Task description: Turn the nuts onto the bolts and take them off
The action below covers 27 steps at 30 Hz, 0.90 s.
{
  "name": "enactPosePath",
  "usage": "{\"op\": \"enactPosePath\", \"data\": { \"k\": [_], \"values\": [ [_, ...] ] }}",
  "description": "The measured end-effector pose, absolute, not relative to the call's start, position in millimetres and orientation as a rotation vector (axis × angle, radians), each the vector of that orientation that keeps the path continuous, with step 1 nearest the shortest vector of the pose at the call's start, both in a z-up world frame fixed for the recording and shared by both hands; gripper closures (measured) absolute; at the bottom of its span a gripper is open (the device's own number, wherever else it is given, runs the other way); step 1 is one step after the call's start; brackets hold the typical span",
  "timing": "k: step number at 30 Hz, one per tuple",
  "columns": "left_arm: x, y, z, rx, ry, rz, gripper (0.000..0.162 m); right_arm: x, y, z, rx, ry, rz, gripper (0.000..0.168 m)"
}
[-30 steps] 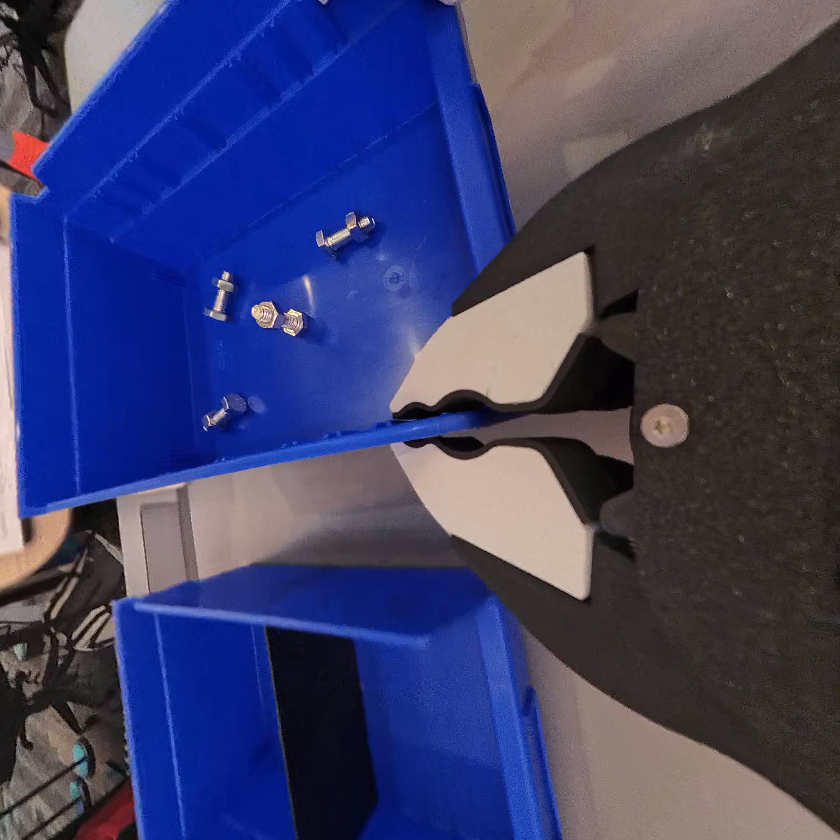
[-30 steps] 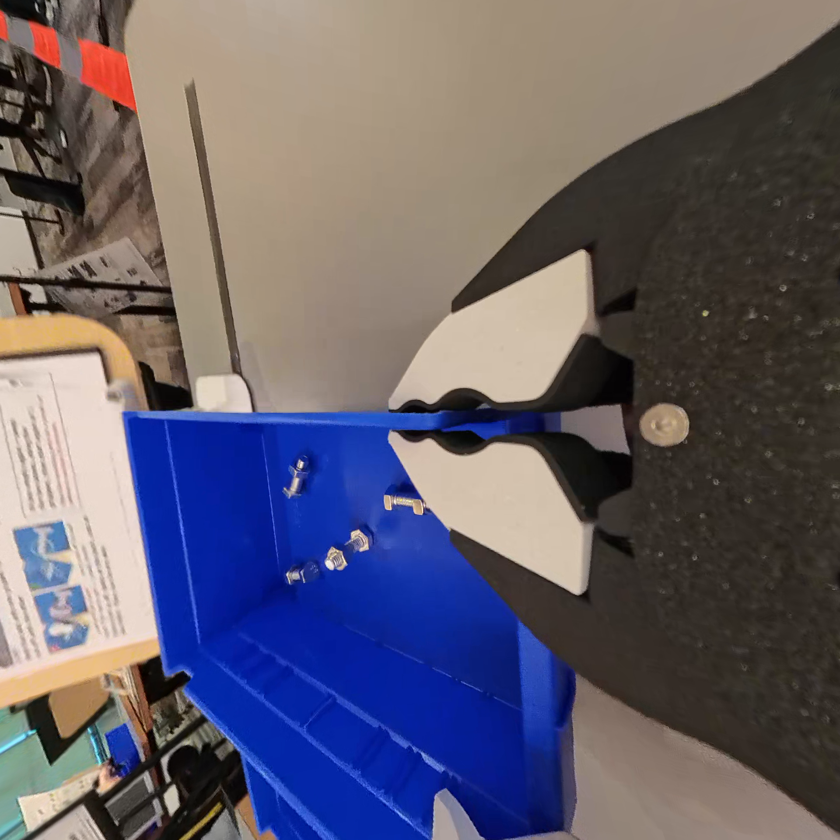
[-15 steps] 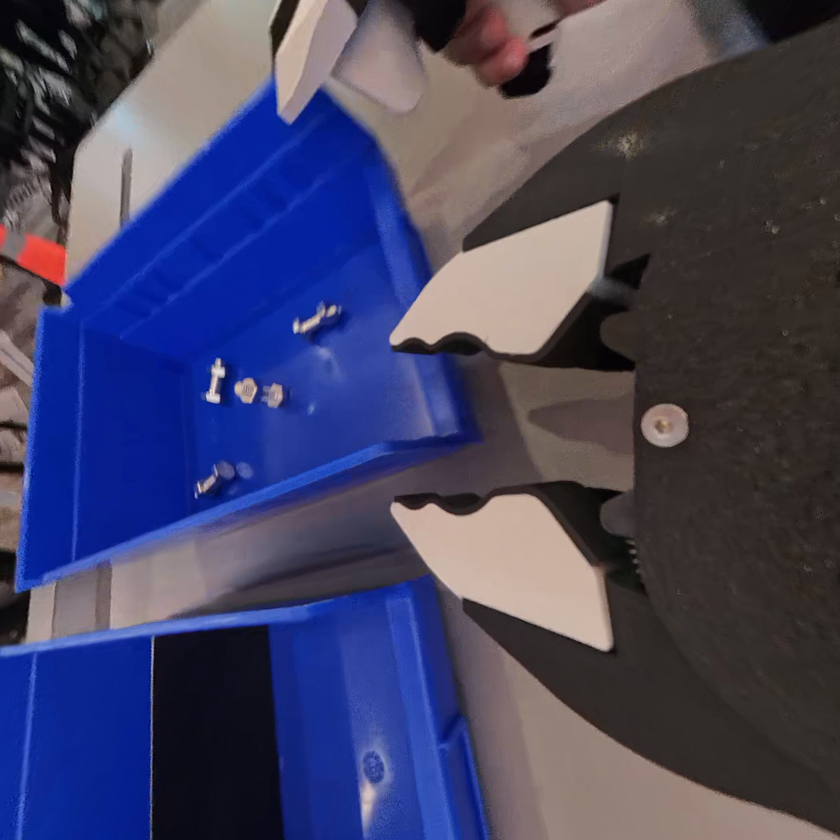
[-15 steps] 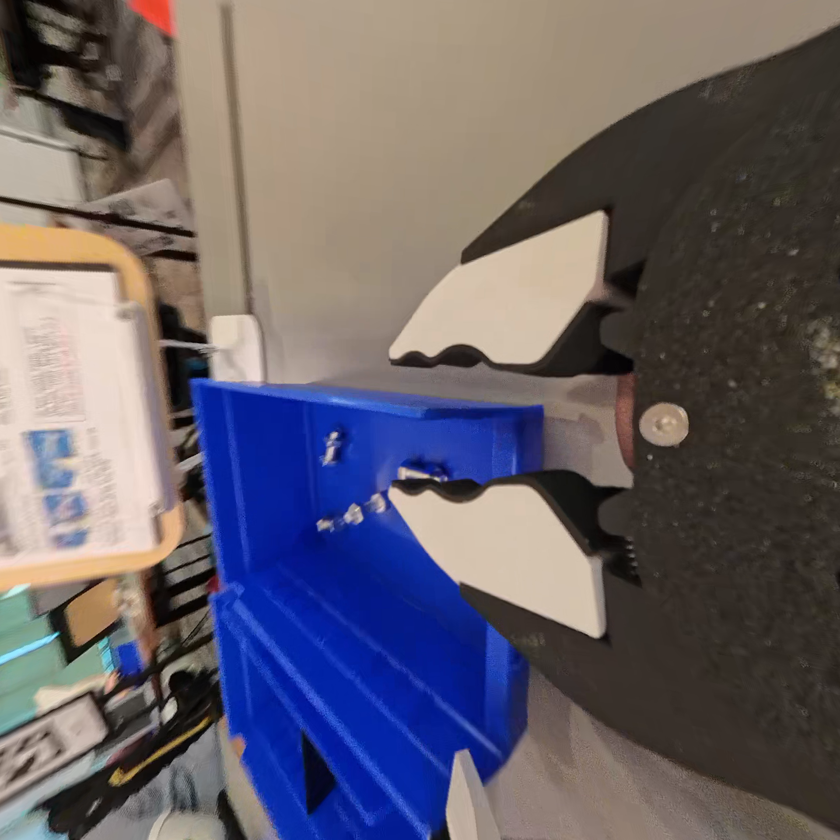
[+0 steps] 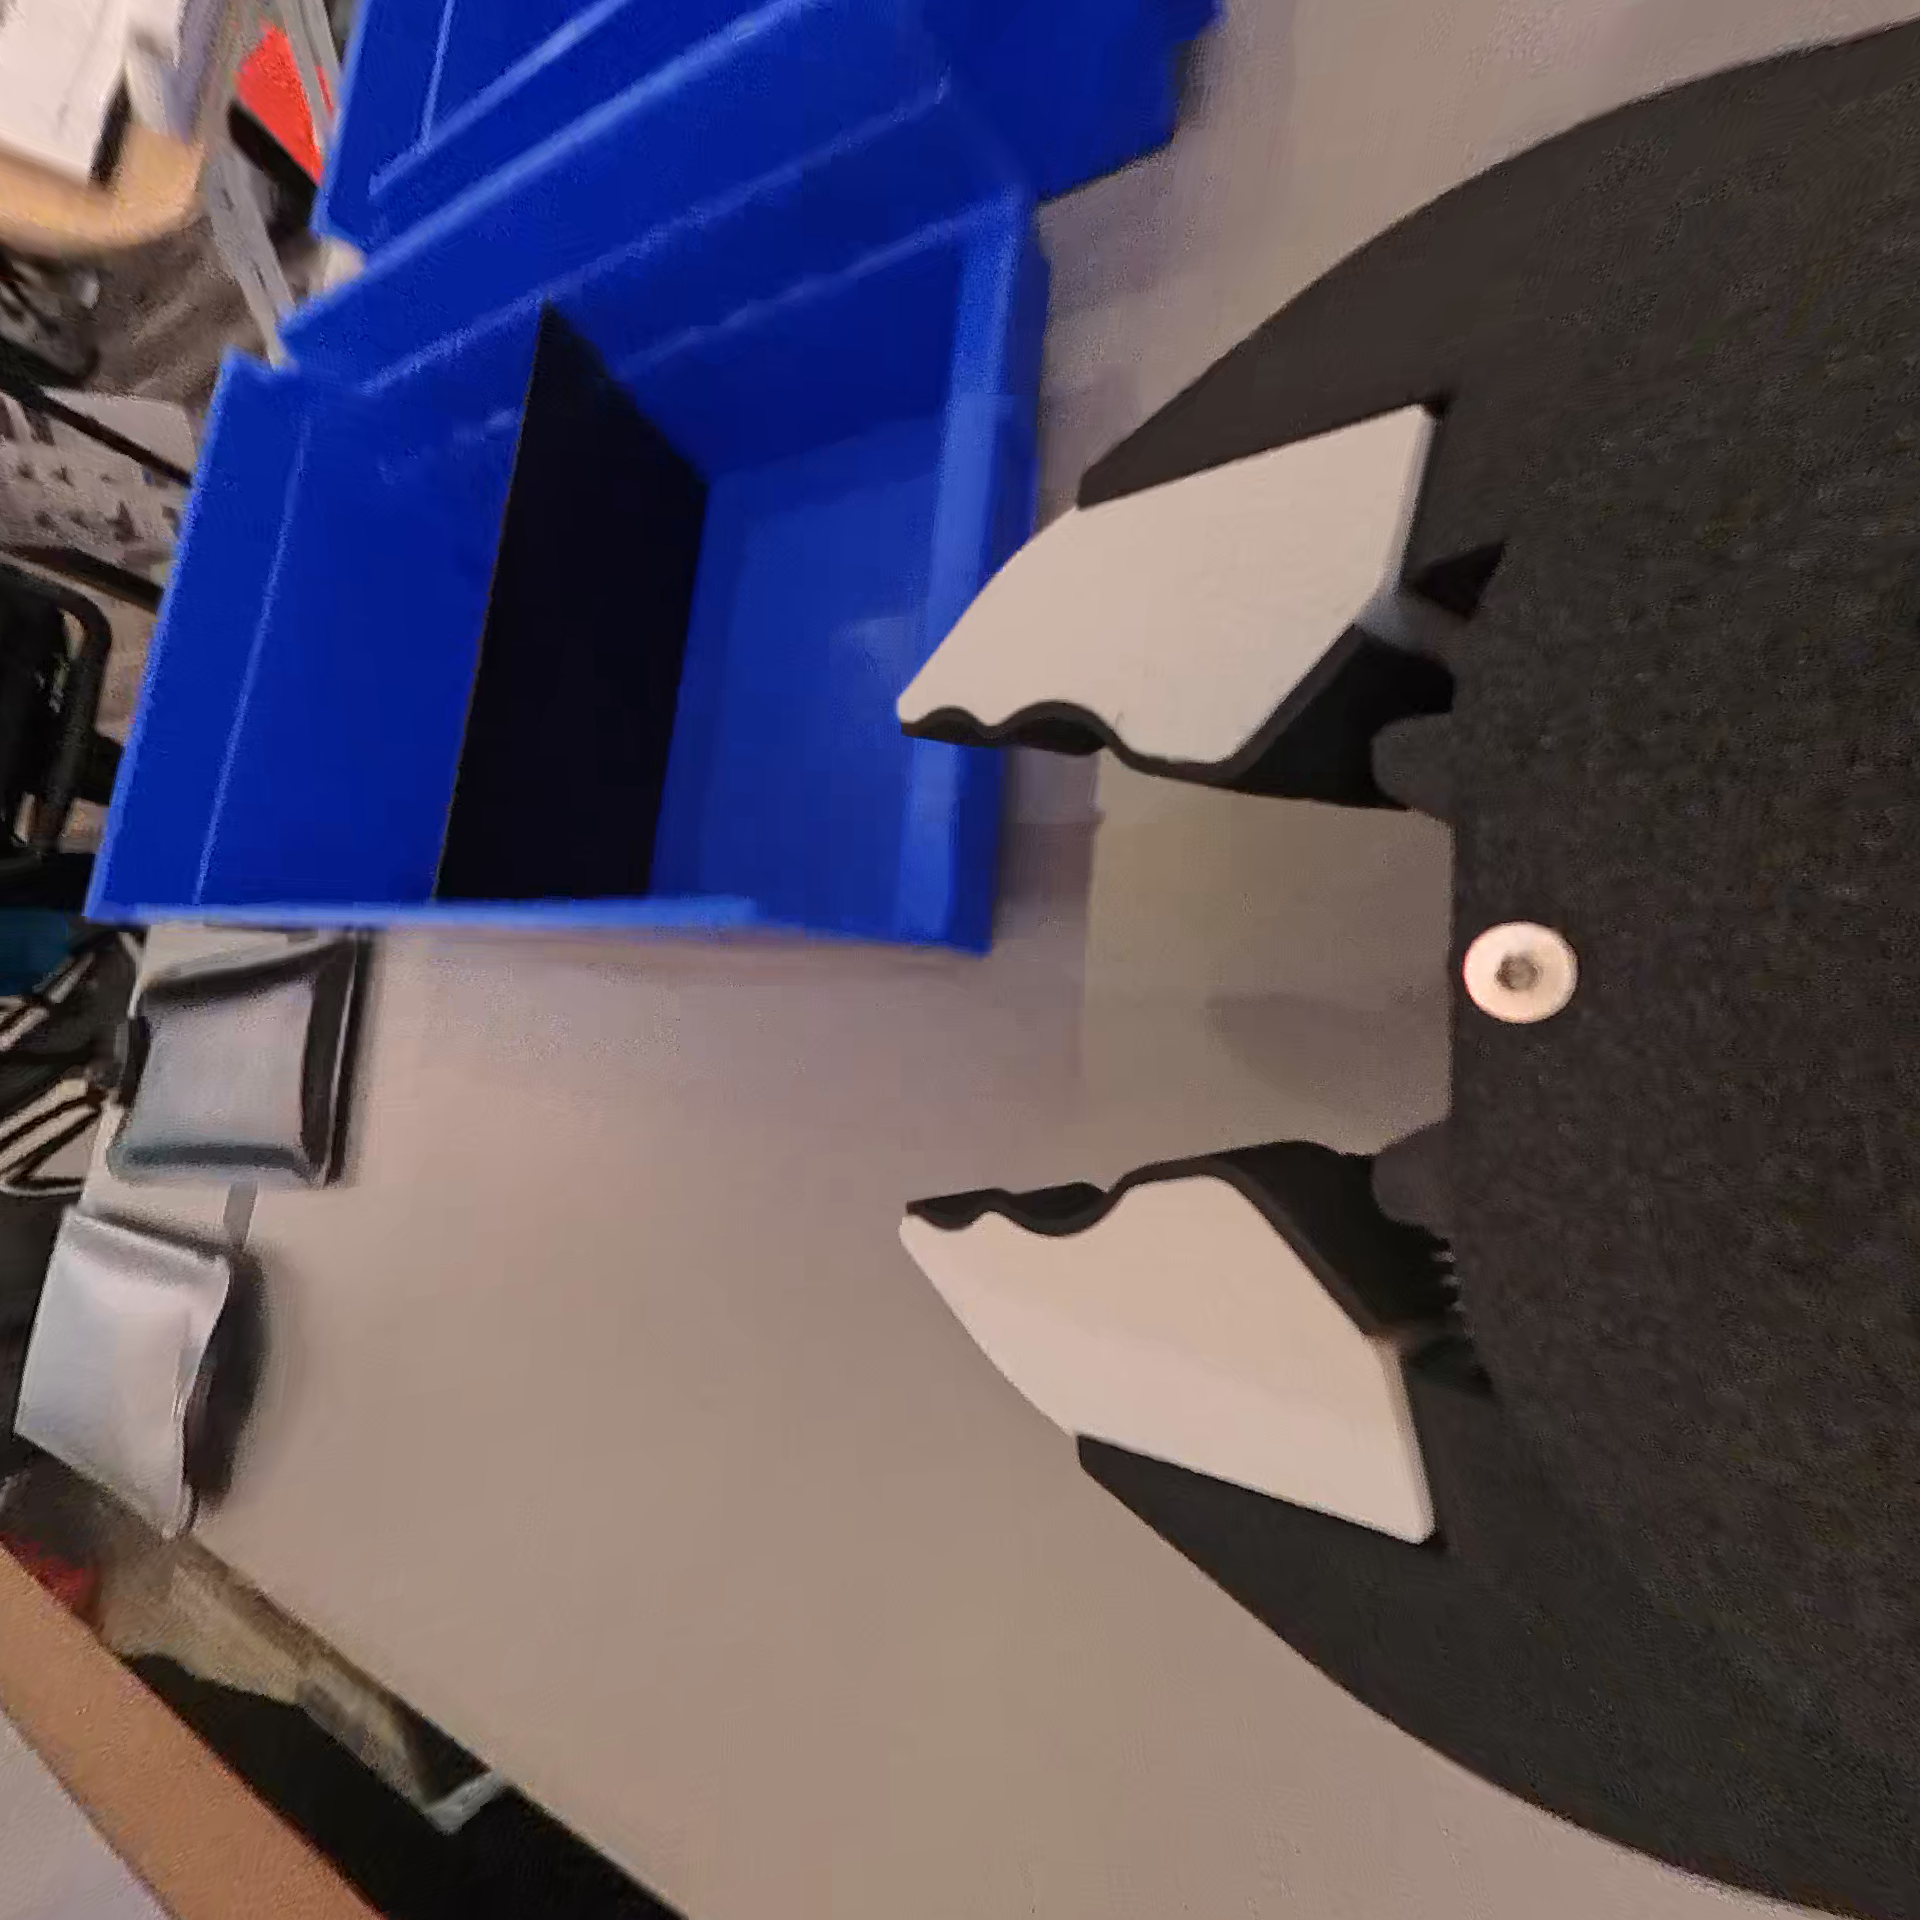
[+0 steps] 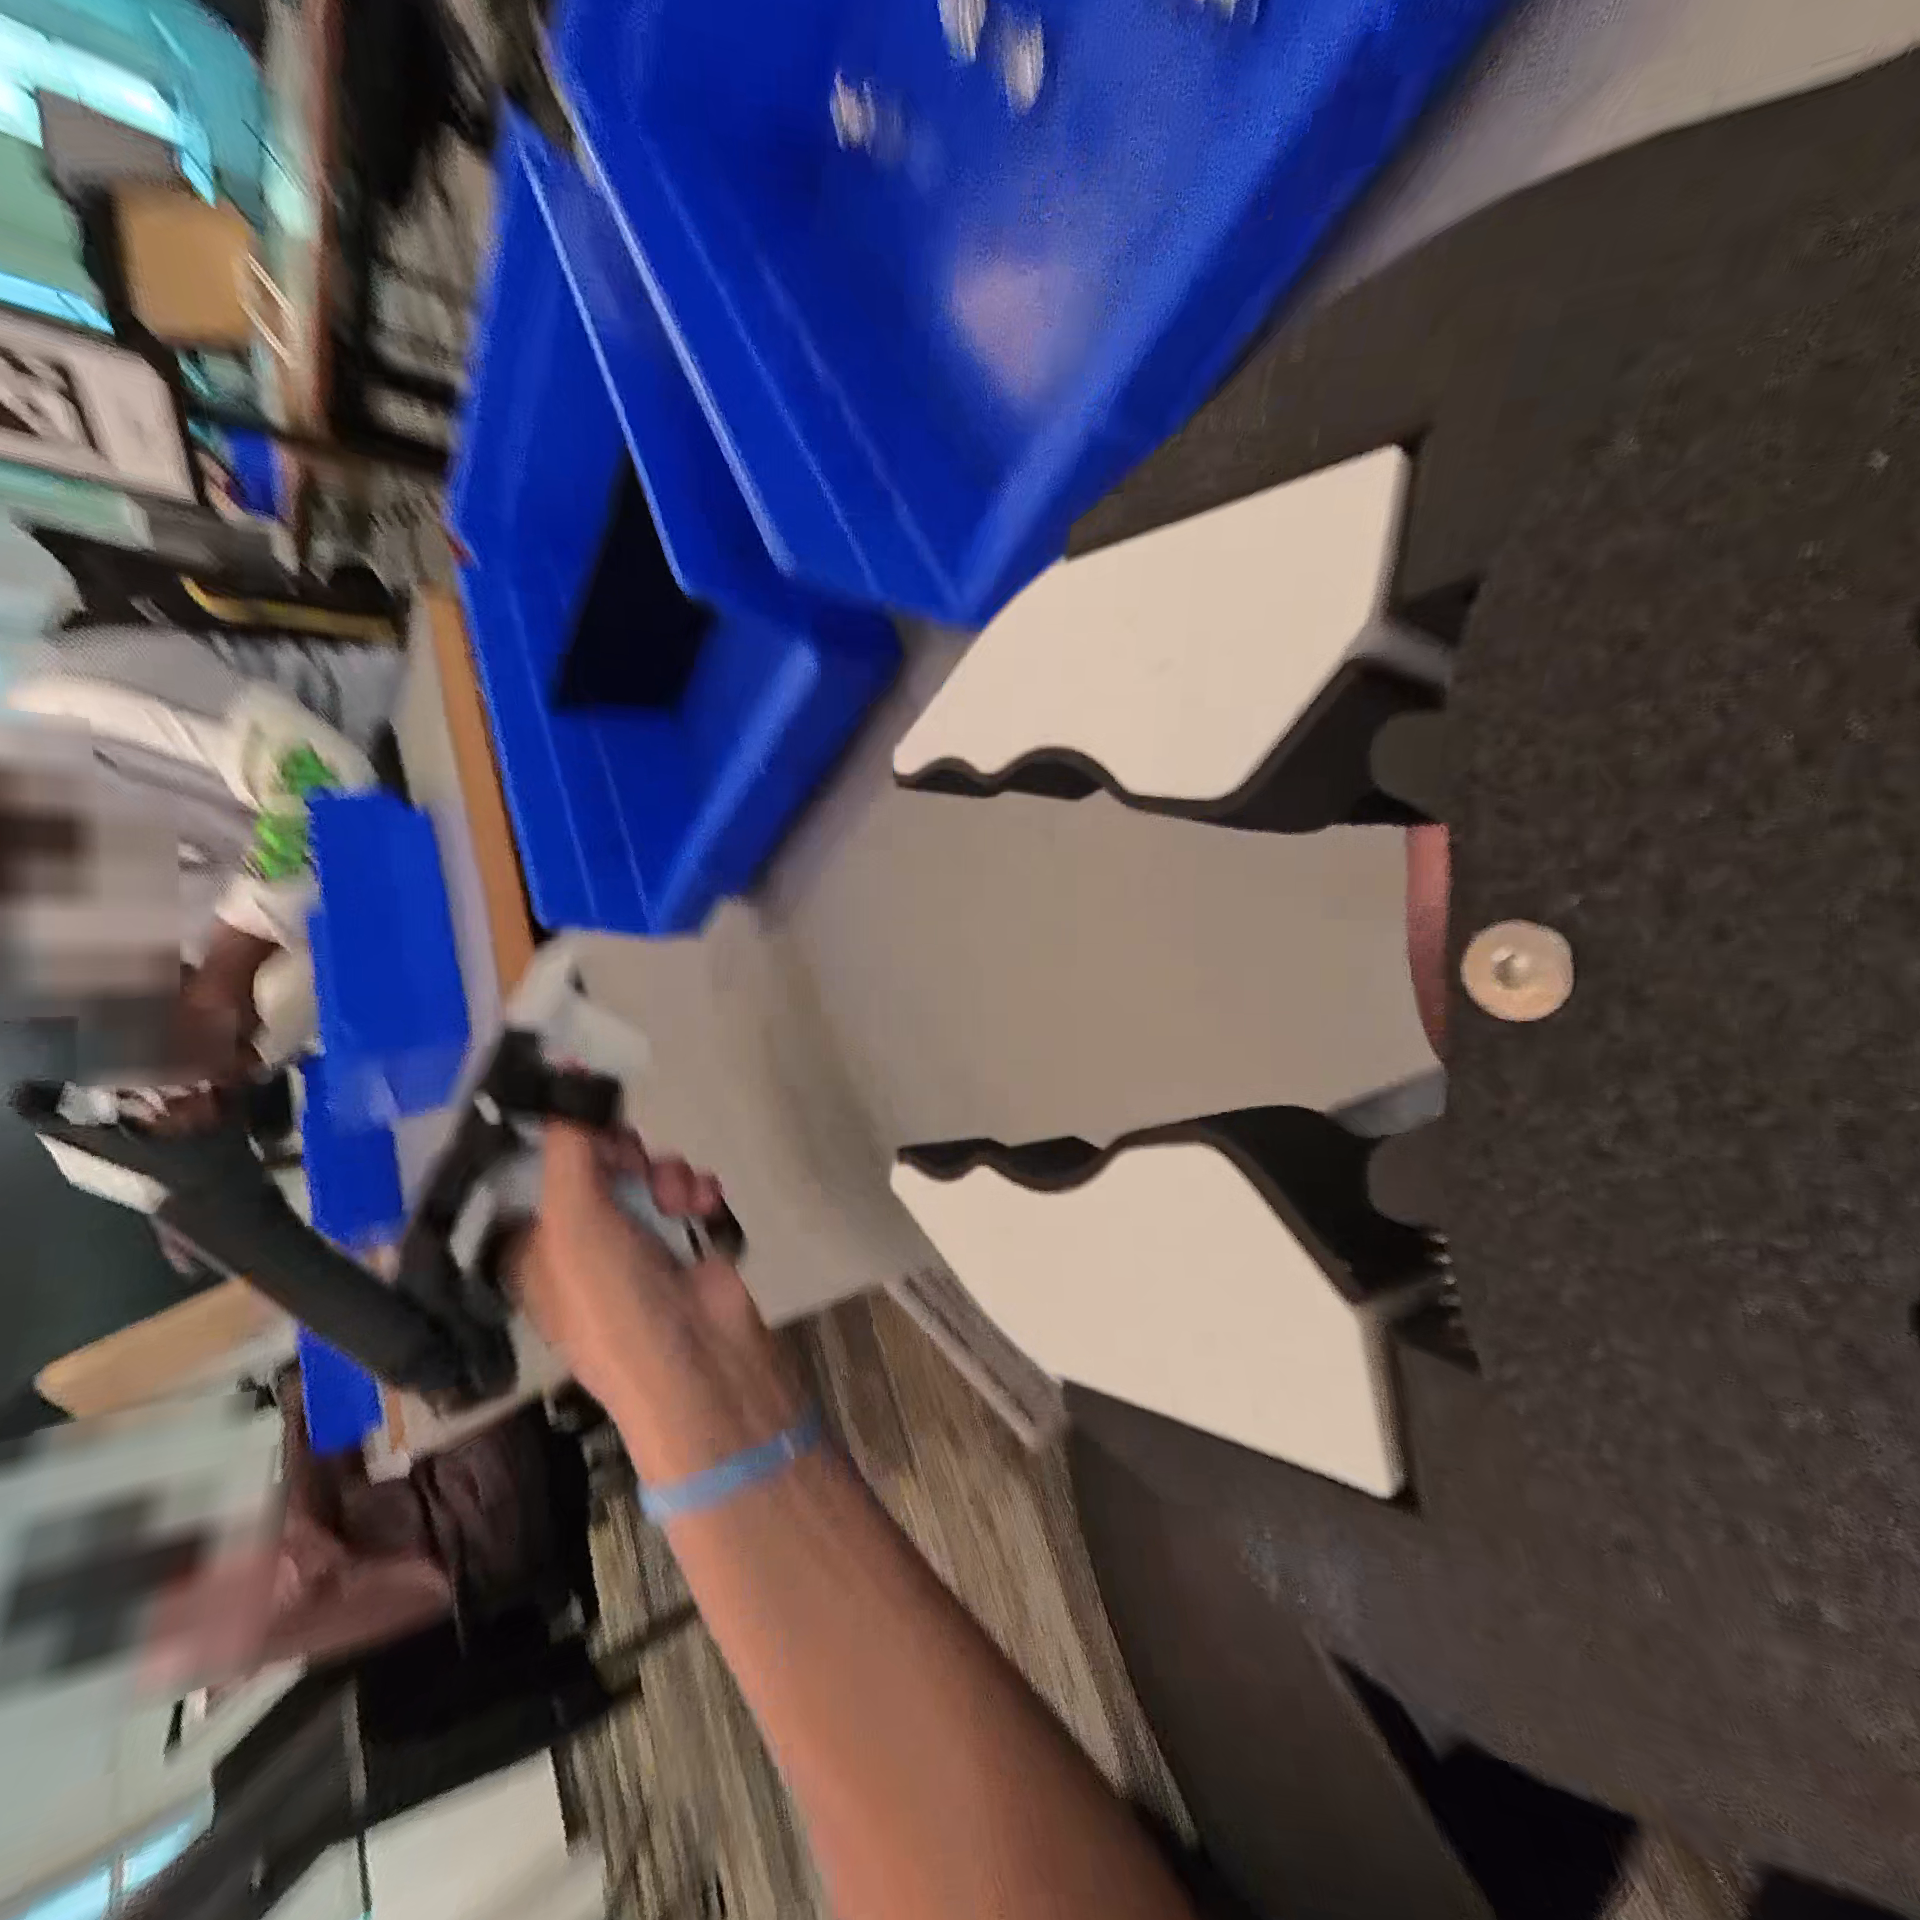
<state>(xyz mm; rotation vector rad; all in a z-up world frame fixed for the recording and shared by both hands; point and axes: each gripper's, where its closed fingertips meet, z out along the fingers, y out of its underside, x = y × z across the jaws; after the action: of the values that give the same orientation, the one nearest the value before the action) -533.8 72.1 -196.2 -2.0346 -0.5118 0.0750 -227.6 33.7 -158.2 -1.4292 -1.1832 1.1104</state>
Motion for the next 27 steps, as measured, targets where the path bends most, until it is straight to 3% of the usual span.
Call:
{"op": "enactPosePath", "data": {
  "k": [6,9,22,27],
  "values": [
    [-569,118,-213,-2.112,-0.509,0.039,0.092,-250,5,-198,-1.555,-1.319,1.156,0.105],
    [-554,128,-210,-2.112,-0.448,-0.088,0.158,-252,14,-200,-1.578,-1.292,1.131,0.106],
    [-482,23,-211,-2.064,-0.512,0.153,0.158,-271,69,-201,-1.757,-0.908,0.872,0.108],
    [-454,-23,-210,-2.049,-0.540,0.144,0.158,-288,79,-212,-1.841,-0.872,0.750,0.119]
  ]
}}
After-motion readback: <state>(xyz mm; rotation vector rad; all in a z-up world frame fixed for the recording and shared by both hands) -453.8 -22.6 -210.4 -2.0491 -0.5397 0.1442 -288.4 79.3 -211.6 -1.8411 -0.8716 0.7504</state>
